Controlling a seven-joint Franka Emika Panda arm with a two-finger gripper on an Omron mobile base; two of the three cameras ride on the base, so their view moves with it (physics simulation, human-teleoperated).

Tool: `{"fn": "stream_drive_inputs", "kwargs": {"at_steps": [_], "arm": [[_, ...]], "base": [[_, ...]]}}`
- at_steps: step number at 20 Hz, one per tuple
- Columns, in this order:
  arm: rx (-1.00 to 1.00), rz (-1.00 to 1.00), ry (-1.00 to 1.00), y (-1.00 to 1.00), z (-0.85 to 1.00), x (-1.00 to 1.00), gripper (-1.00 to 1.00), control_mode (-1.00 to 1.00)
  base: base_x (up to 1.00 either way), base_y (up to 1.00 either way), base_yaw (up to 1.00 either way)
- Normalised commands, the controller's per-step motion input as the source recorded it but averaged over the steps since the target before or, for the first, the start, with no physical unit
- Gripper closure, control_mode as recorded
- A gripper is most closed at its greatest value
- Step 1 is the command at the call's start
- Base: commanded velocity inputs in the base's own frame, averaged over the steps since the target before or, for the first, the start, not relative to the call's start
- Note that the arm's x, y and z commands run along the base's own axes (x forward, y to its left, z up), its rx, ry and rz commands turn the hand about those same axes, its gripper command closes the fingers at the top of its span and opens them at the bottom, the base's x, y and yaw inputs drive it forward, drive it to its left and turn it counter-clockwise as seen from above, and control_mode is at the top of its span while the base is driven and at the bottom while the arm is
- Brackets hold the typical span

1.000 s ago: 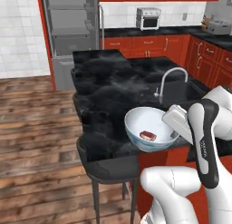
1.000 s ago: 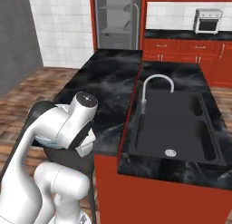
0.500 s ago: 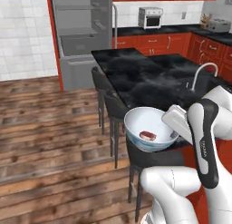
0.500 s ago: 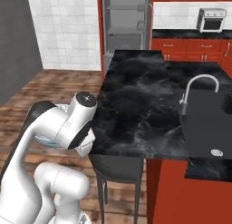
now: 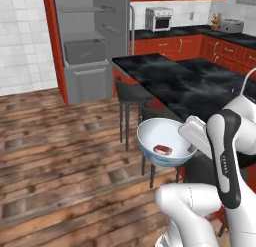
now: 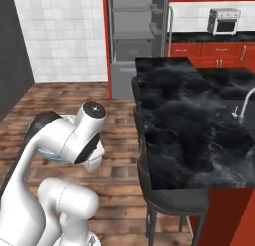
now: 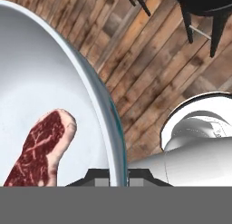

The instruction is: Place one of the steaks on the plate and the other in the bowl. Then place the bowl in the fridge.

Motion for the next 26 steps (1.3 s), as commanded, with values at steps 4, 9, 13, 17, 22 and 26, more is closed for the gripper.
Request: {"fn": "stream_drive_inputs", "kwargs": {"at_steps": [4, 9, 13, 17, 22, 26], "arm": [[0.0, 0.0, 0.0, 0.0, 0.0, 0.0, 1.0, 1.0], [0.0, 0.0, 0.0, 0.0, 0.0, 0.0, 1.0, 1.0], [0.0, 0.0, 0.0, 0.0, 0.0, 0.0, 1.0, 1.0], [0.0, 0.0, 0.0, 0.0, 0.0, 0.0, 1.0, 1.0], [0.0, 0.0, 0.0, 0.0, 0.0, 0.0, 1.0, 1.0], [0.0, 0.0, 0.0, 0.0, 0.0, 0.0, 1.0, 1.0]], "base": [[0.78, 1.0, -0.25], [0.97, 1.0, -0.27], [1.0, 1.0, -0.28], [1.0, 1.0, -0.31], [1.0, 1.0, -0.33], [1.0, 1.0, -0.35]]}}
